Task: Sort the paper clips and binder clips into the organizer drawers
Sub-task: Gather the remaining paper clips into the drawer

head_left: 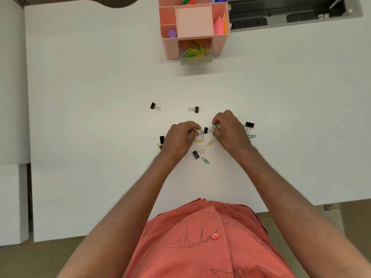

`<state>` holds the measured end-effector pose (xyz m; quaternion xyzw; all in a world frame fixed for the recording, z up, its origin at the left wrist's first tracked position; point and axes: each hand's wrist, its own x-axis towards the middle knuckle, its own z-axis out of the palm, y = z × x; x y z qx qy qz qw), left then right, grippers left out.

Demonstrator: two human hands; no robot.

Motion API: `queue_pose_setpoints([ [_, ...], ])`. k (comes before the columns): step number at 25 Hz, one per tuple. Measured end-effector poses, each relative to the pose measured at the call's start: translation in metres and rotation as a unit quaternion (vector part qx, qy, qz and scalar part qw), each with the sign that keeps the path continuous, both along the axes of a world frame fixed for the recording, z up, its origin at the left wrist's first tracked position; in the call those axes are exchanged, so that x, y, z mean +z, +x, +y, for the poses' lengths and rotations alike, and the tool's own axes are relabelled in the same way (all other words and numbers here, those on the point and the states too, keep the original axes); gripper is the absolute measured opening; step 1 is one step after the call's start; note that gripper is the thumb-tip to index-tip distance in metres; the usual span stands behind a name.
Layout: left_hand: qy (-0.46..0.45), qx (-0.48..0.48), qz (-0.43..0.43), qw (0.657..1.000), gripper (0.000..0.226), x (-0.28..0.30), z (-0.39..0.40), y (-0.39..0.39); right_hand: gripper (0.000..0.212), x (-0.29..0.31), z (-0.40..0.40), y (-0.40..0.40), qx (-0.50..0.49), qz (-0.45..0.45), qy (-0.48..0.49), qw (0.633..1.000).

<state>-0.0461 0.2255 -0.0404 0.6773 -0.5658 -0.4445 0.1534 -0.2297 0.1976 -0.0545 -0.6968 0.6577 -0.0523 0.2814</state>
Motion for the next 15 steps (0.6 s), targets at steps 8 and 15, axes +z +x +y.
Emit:
queue_pose_setpoints([
  [8,0.002,-0.087,-0.035,0.996,0.023,-0.005,0.004,-0.004,0.015,0.001,0.01,-0.013,0.017,0.014,0.011,1.0],
  [15,-0.03,-0.163,-0.154,0.974,0.02,-0.014,0.011,-0.016,0.03,0.002,0.035,-0.022,0.025,-0.067,0.045,0.996],
])
